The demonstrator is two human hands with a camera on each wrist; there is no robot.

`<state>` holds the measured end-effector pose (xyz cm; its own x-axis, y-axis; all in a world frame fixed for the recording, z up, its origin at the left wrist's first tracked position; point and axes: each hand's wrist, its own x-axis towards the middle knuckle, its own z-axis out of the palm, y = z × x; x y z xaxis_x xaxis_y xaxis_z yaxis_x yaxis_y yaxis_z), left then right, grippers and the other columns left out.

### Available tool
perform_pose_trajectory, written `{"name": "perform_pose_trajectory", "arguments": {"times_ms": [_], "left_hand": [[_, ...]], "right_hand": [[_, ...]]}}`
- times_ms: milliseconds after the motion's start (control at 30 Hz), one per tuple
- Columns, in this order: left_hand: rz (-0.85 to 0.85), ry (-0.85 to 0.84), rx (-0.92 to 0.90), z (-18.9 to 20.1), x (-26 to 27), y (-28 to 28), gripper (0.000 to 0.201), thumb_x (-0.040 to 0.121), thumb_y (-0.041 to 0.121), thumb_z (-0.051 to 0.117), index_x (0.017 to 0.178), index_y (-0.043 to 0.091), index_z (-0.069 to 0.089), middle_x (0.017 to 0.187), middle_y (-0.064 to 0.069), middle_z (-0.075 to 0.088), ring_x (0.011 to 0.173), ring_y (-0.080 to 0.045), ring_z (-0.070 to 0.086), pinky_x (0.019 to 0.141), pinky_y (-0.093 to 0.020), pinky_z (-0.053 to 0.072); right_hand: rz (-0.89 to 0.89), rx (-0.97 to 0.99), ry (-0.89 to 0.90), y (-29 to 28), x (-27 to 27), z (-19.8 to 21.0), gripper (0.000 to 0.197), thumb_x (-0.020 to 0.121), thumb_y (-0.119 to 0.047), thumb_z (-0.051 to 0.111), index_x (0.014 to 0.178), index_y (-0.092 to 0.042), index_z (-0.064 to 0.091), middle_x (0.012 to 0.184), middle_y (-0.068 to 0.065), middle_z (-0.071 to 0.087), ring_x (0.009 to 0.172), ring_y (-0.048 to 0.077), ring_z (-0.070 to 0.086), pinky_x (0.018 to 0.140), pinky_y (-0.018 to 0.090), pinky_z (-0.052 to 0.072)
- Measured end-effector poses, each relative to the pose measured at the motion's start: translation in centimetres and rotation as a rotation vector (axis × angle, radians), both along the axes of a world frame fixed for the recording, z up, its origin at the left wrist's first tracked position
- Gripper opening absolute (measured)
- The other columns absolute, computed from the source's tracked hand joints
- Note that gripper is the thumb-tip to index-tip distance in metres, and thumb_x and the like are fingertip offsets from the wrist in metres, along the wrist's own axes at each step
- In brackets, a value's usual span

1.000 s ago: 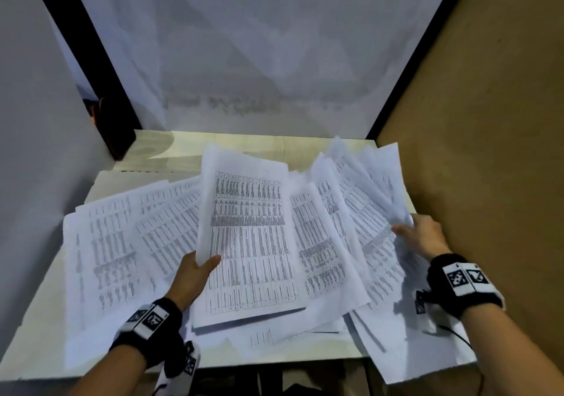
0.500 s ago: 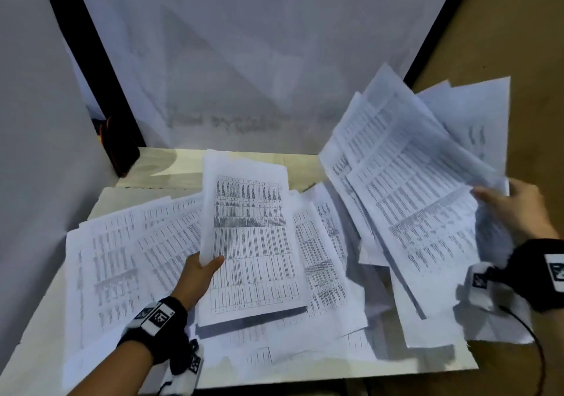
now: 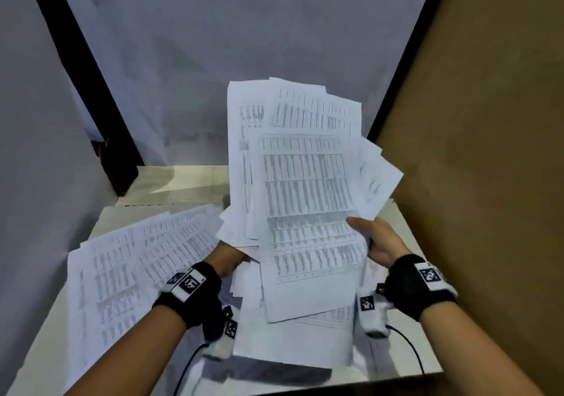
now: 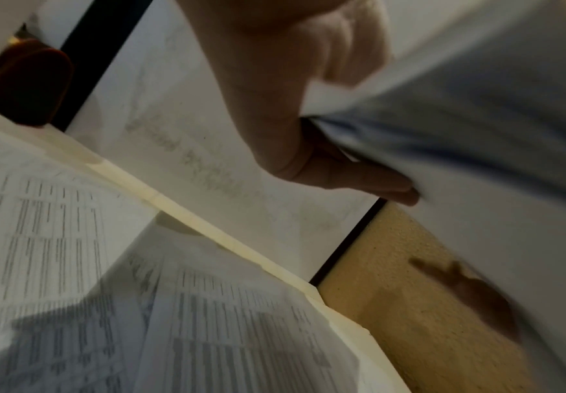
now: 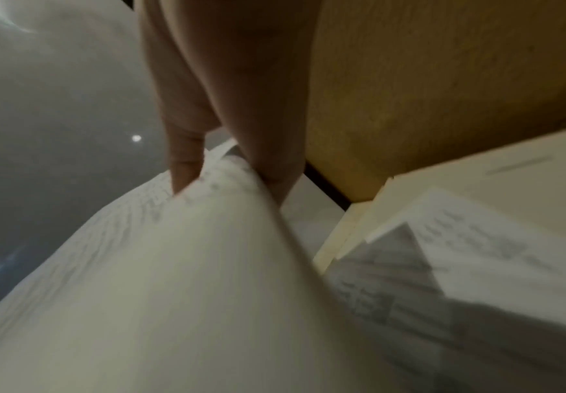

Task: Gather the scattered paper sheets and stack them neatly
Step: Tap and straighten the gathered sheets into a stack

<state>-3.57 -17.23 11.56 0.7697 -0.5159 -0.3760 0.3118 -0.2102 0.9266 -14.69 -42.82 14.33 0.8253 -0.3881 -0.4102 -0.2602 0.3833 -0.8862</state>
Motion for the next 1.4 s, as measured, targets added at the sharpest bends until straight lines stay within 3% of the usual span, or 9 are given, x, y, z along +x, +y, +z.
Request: {"name": "perform_pose_trajectory", "arguments": {"times_ms": [100, 167, 233, 333, 467, 733, 1000, 1200, 1400], "left_hand": [[0.034, 0.058, -0.057, 1.6, 0.2, 1.2, 0.018, 0.071, -0.008, 0.067, 0.081, 0.002, 0.057, 0.068, -0.014, 0.069, 0.081, -0.019, 0.067, 0.051, -0.023, 0.056], [0.027, 0.068, -0.237, 3.1, 1.1, 1.9, 0.067, 0.046, 0.037, 0.084, 0.104, 0.012, 0.06, 0.096, -0.008, 0.073, 0.094, -0.021, 0.067, 0.065, -0.04, 0.059], [0.126, 0.119, -0.42, 4.7, 2.2, 2.0, 0.078, 0.061, 0.072, 0.06, 0.116, 0.018, 0.056, 0.109, -0.002, 0.071, 0.096, -0.016, 0.067, 0.078, -0.038, 0.057], [0.233, -0.02, -0.329, 6.3, 2.9, 1.2, 0.043, 0.077, 0.047, 0.064, 0.101, 0.012, 0.059, 0.092, 0.006, 0.068, 0.079, 0.001, 0.066, 0.094, -0.033, 0.047], [0.245, -0.207, -0.283, 5.2, 1.8, 0.6, 0.02, 0.083, 0.002, 0.06, 0.093, 0.019, 0.06, 0.079, 0.016, 0.07, 0.068, 0.006, 0.066, 0.062, -0.012, 0.053], [0.178, -0.254, -0.198, 2.8, -0.8, 0.2, 0.044, 0.077, -0.002, 0.065, 0.117, 0.007, 0.049, 0.097, 0.002, 0.062, 0.081, -0.002, 0.066, 0.064, -0.013, 0.055], [0.338, -0.201, -0.222, 2.3, -0.9, -1.2, 0.019, 0.081, 0.004, 0.064, 0.098, 0.001, 0.058, 0.082, -0.009, 0.06, 0.081, -0.028, 0.059, 0.052, -0.014, 0.052], [0.491, -0.405, -0.324, 4.8, 0.0, -2.3, 0.017, 0.082, 0.007, 0.063, 0.091, 0.022, 0.061, 0.083, 0.007, 0.065, 0.069, 0.006, 0.066, 0.063, -0.01, 0.053], [0.395, -0.432, -0.293, 3.9, -0.5, -3.0, 0.033, 0.084, 0.013, 0.061, 0.114, 0.025, 0.053, 0.097, 0.013, 0.061, 0.077, 0.015, 0.061, 0.066, -0.01, 0.054]], "right_hand": [[0.03, -0.048, -0.027, 0.8, 1.1, 0.3, 0.034, 0.087, 0.007, 0.051, 0.12, 0.004, 0.054, 0.092, 0.008, 0.074, 0.083, 0.022, 0.072, 0.073, 0.034, 0.059], [-0.011, -0.175, -0.052, 1.1, 1.7, 0.7, 0.031, 0.084, 0.009, 0.054, 0.114, 0.004, 0.057, 0.087, 0.006, 0.074, 0.081, 0.023, 0.07, 0.084, 0.04, 0.056], [-0.079, -0.318, -0.086, 1.5, 2.3, 1.1, 0.021, 0.081, 0.007, 0.061, 0.1, -0.001, 0.063, 0.085, 0.005, 0.071, 0.082, 0.024, 0.065, 0.092, 0.045, 0.05], [-0.147, -0.462, -0.133, 2.5, 2.9, 1.5, 0.022, 0.077, -0.002, 0.07, 0.093, 0.01, 0.061, 0.079, 0.019, 0.068, 0.078, 0.018, 0.061, 0.081, 0.038, 0.053], [-0.076, -0.457, -0.166, 3.8, 3.4, 1.0, 0.022, 0.074, 0.002, 0.071, 0.094, -0.002, 0.065, 0.076, -0.006, 0.067, 0.061, -0.006, 0.064, 0.066, 0.014, 0.053], [-0.048, -0.329, -0.182, 3.8, 2.0, -1.0, 0.056, 0.048, -0.032, 0.087, 0.094, -0.007, 0.066, 0.075, -0.009, 0.075, 0.077, 0.006, 0.07, 0.073, 0.017, 0.055], [-0.034, -0.368, -0.197, 4.4, 3.0, -0.1, 0.029, 0.065, -0.011, 0.081, 0.089, -0.013, 0.064, 0.08, -0.001, 0.072, 0.07, -0.001, 0.068, 0.08, 0.024, 0.053], [-0.204, -0.43, -0.375, 6.7, 4.3, 3.0, 0.017, 0.089, -0.001, 0.052, 0.093, -0.017, 0.058, 0.086, -0.007, 0.06, 0.073, -0.008, 0.061, 0.062, 0.003, 0.046], [-0.234, -0.39, -0.257, 8.6, 4.7, 0.9, 0.044, 0.088, -0.021, 0.058, 0.13, -0.009, 0.047, 0.121, 0.01, 0.06, 0.113, 0.024, 0.058, 0.099, 0.044, 0.048]]}}
